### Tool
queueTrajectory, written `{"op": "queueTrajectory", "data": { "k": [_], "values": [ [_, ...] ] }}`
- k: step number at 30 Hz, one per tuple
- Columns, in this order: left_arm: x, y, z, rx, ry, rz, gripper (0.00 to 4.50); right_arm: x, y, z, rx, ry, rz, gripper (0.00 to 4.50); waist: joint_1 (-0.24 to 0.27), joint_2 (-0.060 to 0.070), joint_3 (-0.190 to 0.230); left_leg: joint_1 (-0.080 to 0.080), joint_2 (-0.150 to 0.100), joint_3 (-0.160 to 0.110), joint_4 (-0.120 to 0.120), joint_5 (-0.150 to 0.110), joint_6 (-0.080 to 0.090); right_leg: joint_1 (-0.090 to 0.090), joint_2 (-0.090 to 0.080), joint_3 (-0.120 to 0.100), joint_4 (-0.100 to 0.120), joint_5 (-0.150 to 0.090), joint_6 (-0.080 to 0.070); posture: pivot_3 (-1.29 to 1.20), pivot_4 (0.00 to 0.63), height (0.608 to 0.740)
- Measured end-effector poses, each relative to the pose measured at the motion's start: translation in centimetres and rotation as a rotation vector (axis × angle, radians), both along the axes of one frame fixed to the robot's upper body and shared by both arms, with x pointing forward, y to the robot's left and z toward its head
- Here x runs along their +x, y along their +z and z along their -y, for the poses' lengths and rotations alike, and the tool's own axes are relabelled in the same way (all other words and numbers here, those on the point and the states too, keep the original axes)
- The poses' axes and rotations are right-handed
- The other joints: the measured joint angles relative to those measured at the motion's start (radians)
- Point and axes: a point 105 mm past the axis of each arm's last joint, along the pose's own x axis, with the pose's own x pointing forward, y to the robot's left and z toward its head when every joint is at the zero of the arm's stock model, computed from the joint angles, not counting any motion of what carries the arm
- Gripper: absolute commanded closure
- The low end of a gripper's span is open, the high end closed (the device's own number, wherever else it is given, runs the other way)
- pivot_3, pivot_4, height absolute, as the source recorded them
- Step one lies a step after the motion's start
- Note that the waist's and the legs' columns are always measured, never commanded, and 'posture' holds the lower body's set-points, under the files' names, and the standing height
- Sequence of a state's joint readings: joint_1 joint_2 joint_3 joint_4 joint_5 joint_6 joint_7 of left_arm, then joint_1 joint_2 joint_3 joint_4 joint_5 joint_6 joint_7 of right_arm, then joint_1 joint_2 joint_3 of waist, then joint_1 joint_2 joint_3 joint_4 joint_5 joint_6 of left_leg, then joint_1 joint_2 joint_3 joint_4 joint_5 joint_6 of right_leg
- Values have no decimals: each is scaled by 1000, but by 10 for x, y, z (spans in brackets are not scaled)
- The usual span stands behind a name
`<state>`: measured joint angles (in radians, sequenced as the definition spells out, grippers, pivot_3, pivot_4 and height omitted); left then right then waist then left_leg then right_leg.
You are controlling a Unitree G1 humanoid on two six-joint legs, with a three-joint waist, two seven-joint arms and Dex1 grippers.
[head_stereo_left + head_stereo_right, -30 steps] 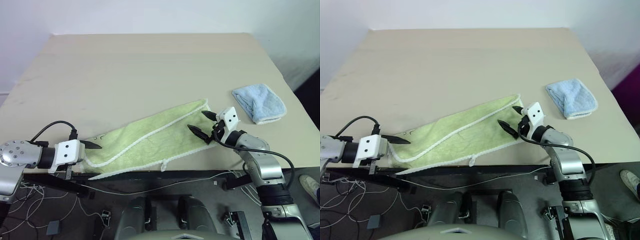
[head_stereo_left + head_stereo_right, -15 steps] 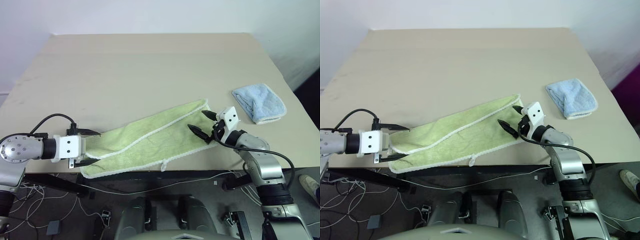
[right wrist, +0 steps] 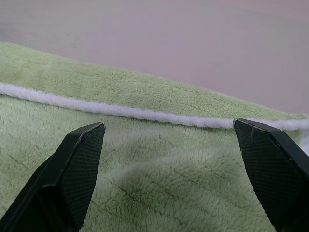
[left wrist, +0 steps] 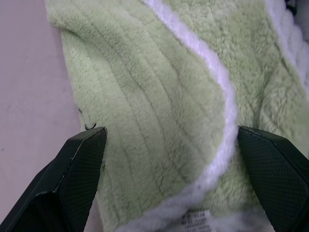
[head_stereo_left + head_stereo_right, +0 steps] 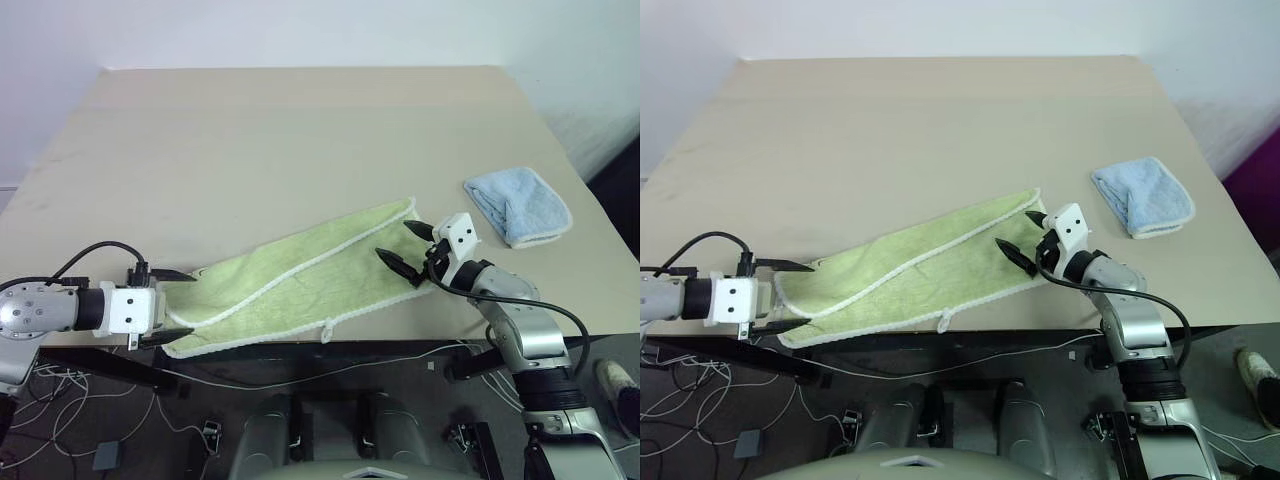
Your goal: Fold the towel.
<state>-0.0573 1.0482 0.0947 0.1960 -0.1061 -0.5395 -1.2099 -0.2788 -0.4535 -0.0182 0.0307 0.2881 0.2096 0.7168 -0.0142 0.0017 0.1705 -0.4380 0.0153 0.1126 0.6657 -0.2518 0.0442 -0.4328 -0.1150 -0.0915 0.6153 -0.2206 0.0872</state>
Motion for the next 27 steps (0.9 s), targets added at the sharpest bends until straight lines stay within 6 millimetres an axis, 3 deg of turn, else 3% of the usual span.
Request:
{"op": "queueTrajectory", "data": {
  "k": [7, 12, 18, 27],
  "values": [
    [6, 5, -16, 75, -1, 80, 11, 0, 1, -1, 1, 1, 4, 0, 0, 0, 0, 0, 0, 0, 0, 0, 0, 0, 0, 0, 0, 0, 0, 0, 150, 740],
    [12, 8, -17, 93, -7, 131, 11, 1, 3, -2, 2, 4, 10, 0, 1, 0, 0, 0, 0, 0, 0, 0, 0, 0, 0, 0, 0, 0, 0, 0, 150, 740],
    [12, 7, -10, 70, -19, 129, 11, 1, 4, -2, 2, 6, 15, 0, 1, 0, 0, 0, 0, 1, 0, 0, 0, 0, 0, 0, 0, 0, 0, 0, 150, 740],
    [5, 1, 18, -41, -55, 57, 11, 2, 4, -2, 3, 4, 16, 0, 1, 0, 0, 0, 0, 1, 0, 0, 0, 0, 1, 0, 0, 0, 0, 0, 150, 740]
  ]
}}
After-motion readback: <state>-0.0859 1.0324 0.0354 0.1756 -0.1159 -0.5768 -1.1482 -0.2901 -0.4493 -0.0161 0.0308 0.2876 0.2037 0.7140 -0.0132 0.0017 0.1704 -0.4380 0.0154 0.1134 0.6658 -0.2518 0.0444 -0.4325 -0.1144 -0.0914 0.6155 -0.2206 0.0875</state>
